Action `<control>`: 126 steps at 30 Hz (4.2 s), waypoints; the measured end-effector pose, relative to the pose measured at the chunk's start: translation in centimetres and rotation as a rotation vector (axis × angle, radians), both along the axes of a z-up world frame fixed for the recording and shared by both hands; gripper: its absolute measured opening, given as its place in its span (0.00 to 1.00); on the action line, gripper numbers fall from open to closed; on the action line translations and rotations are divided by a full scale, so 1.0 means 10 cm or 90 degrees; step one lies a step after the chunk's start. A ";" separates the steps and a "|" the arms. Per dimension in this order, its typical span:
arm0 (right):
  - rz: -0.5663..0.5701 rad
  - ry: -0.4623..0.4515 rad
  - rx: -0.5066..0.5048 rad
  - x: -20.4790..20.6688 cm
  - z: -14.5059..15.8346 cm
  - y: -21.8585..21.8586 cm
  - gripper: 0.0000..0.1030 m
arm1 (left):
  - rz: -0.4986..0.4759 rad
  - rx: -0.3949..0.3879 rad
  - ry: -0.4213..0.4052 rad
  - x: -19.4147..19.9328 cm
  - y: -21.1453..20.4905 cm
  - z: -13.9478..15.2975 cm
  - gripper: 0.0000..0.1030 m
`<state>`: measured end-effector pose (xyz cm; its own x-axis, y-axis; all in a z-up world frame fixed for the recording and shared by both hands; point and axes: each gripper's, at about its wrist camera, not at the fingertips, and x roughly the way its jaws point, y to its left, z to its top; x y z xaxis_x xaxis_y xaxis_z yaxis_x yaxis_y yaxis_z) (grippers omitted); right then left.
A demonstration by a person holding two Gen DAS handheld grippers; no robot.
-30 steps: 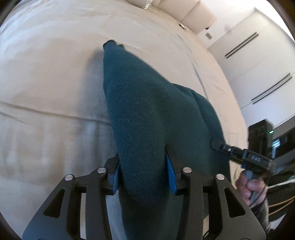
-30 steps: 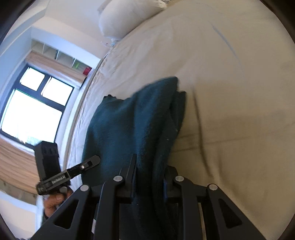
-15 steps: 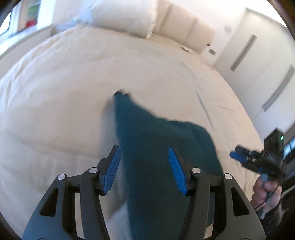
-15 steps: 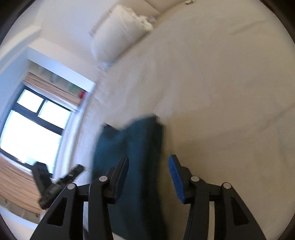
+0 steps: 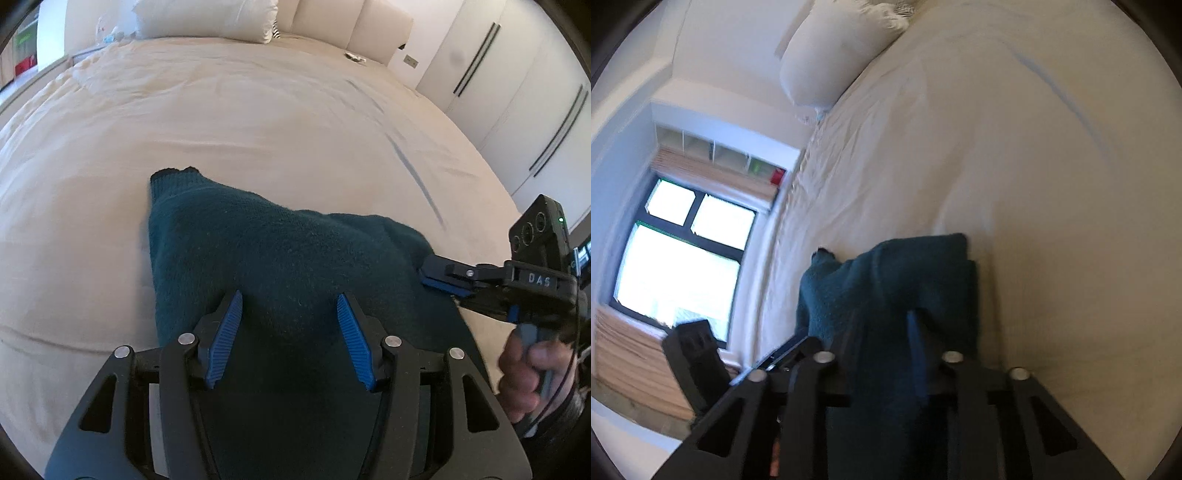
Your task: Fold small clothes
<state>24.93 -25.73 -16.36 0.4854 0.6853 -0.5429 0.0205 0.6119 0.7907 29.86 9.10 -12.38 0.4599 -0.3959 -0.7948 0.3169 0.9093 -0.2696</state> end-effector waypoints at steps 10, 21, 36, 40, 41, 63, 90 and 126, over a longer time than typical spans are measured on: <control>0.103 -0.055 -0.067 -0.82 0.41 0.32 0.42 | 0.023 0.030 0.000 -0.12 -0.08 0.03 0.52; 0.006 -0.096 -0.183 -1.55 0.61 -0.11 0.44 | 0.043 0.055 -0.091 -0.96 0.10 0.41 0.52; -0.254 -0.550 -0.362 -2.85 2.41 0.13 1.00 | 0.185 0.157 -0.518 -2.65 0.47 1.88 1.00; -0.280 -0.547 -0.392 -3.01 2.54 0.15 1.00 | 0.214 0.149 -0.482 -2.71 0.51 1.93 1.00; -0.266 -0.531 -0.402 -3.03 2.53 0.18 1.00 | 0.215 0.144 -0.472 -2.71 0.52 1.90 1.00; -0.142 -0.116 -0.502 -2.55 1.21 0.51 1.00 | 0.178 0.167 -0.079 -2.22 0.36 0.57 1.00; -0.090 -0.087 -0.521 -2.50 1.01 0.67 1.00 | 0.182 0.181 -0.044 -2.04 0.42 0.30 1.00; -0.080 -0.077 -0.519 -2.51 0.97 0.70 1.00 | 0.184 0.182 -0.042 -2.03 0.43 0.27 1.00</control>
